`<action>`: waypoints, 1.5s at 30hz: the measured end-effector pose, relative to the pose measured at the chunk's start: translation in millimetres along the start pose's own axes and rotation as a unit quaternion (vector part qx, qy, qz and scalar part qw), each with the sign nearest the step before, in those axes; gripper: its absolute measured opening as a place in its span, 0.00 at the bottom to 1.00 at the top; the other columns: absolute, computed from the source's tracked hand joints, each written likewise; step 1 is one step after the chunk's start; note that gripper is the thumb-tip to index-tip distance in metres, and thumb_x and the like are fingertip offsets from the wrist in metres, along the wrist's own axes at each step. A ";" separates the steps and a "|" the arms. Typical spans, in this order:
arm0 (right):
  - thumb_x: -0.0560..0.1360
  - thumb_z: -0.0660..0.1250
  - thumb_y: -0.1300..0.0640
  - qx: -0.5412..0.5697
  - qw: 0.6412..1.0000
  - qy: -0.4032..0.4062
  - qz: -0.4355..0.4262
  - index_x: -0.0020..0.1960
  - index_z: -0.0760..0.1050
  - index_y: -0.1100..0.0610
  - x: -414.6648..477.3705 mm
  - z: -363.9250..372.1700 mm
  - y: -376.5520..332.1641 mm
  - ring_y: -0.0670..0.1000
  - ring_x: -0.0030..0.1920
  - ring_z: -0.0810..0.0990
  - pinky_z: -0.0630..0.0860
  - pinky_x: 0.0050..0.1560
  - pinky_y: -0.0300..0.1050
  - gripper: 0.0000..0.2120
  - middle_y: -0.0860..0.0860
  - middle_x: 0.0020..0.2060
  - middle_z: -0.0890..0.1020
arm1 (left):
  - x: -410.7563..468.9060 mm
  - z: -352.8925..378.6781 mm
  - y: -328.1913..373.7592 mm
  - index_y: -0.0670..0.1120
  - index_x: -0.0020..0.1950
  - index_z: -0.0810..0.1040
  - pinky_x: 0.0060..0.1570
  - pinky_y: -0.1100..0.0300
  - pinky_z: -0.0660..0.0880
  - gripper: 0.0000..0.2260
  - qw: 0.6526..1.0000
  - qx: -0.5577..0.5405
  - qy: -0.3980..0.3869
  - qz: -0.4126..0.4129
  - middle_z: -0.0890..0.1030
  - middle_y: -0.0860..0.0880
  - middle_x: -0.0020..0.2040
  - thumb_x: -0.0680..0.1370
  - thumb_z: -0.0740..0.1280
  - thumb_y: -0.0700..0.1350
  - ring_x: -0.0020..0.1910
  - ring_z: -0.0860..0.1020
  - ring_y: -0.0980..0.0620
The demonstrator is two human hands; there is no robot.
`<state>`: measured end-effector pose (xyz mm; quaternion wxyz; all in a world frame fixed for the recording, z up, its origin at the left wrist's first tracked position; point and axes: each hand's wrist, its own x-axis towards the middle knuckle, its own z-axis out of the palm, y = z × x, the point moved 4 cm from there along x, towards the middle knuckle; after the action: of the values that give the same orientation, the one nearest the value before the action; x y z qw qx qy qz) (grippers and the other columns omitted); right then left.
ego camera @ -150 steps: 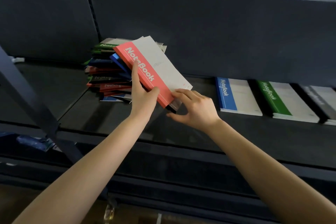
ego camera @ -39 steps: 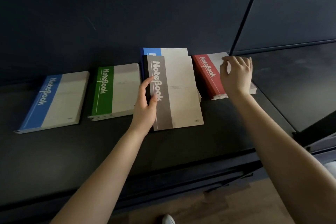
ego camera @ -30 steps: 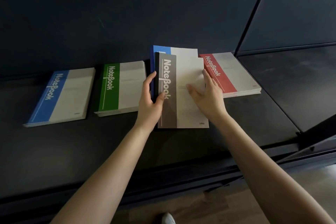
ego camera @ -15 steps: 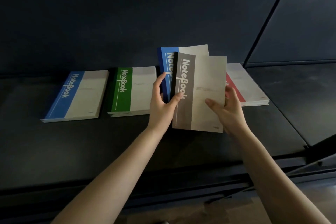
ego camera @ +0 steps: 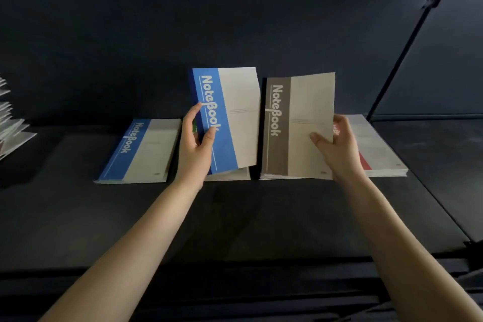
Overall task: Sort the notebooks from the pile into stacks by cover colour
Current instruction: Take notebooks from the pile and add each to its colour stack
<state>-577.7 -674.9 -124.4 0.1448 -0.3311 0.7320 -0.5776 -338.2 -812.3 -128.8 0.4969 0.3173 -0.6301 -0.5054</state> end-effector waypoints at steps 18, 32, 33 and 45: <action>0.77 0.62 0.66 -0.319 0.947 -0.042 -0.004 0.67 0.74 0.51 35.3 55.6 19.7 0.59 0.68 0.64 0.68 0.61 0.49 0.20 0.55 0.72 0.64 | 3.2 -44.2 -44.6 0.54 0.72 0.62 0.47 0.66 0.72 0.20 0.985 0.151 0.058 -0.060 0.68 0.50 0.70 0.81 0.62 0.43 0.62 0.72 0.54; 0.79 0.56 0.56 -0.456 0.887 -0.059 -0.048 0.67 0.73 0.45 24.6 63.8 28.2 0.57 0.68 0.66 0.60 0.70 0.57 0.19 0.50 0.69 0.70 | -6.2 -54.4 -30.6 0.55 0.68 0.63 0.46 0.65 0.73 0.17 0.992 0.090 0.069 -0.054 0.69 0.56 0.64 0.81 0.61 0.44 0.57 0.74 0.56; 0.79 0.57 0.56 -0.473 0.877 -0.066 -0.042 0.67 0.73 0.45 25.2 63.5 26.4 0.57 0.69 0.65 0.58 0.71 0.59 0.19 0.50 0.69 0.70 | -7.9 -58.0 -28.5 0.55 0.69 0.63 0.46 0.65 0.74 0.17 0.992 0.091 0.074 -0.050 0.69 0.56 0.64 0.81 0.62 0.45 0.58 0.74 0.56; 0.78 0.59 0.41 -0.417 0.841 -0.269 -0.216 0.71 0.66 0.43 -23.6 97.8 6.7 0.50 0.74 0.58 0.55 0.73 0.51 0.22 0.46 0.75 0.59 | -17.2 -78.7 -18.1 0.55 0.68 0.64 0.49 0.59 0.77 0.17 0.990 0.080 0.105 -0.041 0.71 0.55 0.63 0.81 0.62 0.45 0.56 0.75 0.55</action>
<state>-504.2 -732.1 -163.2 0.0559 -0.6523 0.7458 -0.1227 -260.3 -827.3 -151.6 0.5122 0.4327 -0.5993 -0.4373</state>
